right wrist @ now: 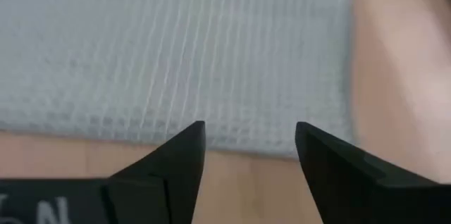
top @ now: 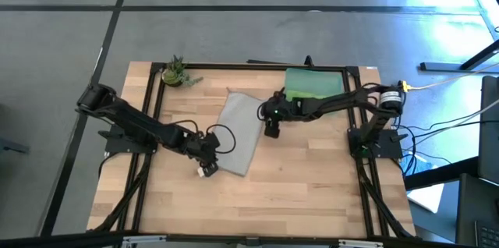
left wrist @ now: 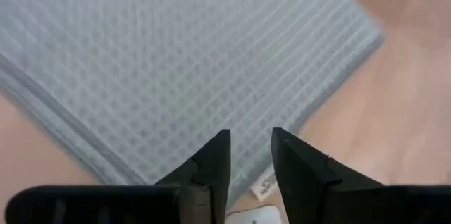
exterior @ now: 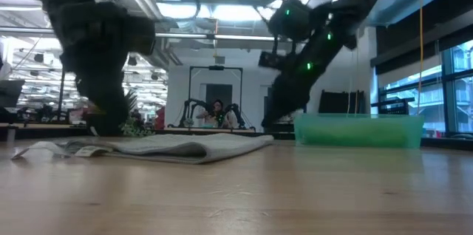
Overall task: Roll microfiber towels into tight, uniform cylinder then place into a basket
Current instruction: Fold the gray kitchen towel
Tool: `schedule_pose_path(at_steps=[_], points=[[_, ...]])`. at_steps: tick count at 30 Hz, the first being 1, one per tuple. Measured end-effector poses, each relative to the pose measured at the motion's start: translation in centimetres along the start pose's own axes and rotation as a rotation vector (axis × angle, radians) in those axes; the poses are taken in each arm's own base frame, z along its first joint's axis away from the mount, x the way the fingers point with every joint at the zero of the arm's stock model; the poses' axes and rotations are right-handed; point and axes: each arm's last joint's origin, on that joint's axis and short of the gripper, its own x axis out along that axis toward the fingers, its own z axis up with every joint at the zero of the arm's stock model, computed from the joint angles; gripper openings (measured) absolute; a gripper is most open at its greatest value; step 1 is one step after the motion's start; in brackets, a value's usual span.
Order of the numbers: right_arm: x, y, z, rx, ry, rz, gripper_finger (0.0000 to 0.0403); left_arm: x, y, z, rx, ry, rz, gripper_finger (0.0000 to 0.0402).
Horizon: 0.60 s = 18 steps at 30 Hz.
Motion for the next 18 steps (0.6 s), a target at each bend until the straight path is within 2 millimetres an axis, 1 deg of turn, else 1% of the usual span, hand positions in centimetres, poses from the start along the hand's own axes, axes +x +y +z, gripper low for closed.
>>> schedule_pose_path(at_steps=[3,5,7,9,11,14,18], points=[[-1.4,0.2,0.7,-0.007,-0.017,0.050,0.0221,-0.9,-0.2,0.6,0.048,-0.038,0.050,0.0100],[-1.9,0.6,1.0,-0.007,-0.036,0.148,0.0221,-1.2,0.0,0.7,0.061,-0.077,0.104,0.0100],[-2.0,1.2,1.1,0.003,-0.058,0.258,0.0221,-0.9,0.5,0.4,0.068,-0.102,0.164,0.0100],[-1.5,1.9,1.0,0.018,-0.085,0.333,0.0221,-0.1,1.1,0.1,0.069,-0.098,0.212,0.0100],[-0.7,2.7,0.6,0.043,-0.098,0.356,0.0221,0.7,1.7,-0.4,0.074,-0.070,0.250,0.0100],[0.3,3.5,0.4,0.030,-0.112,0.353,0.0221,1.8,1.9,-0.7,0.082,-0.040,0.288,0.0100],[1.5,3.6,-0.3,0.038,-0.076,0.309,0.0221,2.9,1.9,-0.9,0.088,-0.018,0.302,0.0100]])
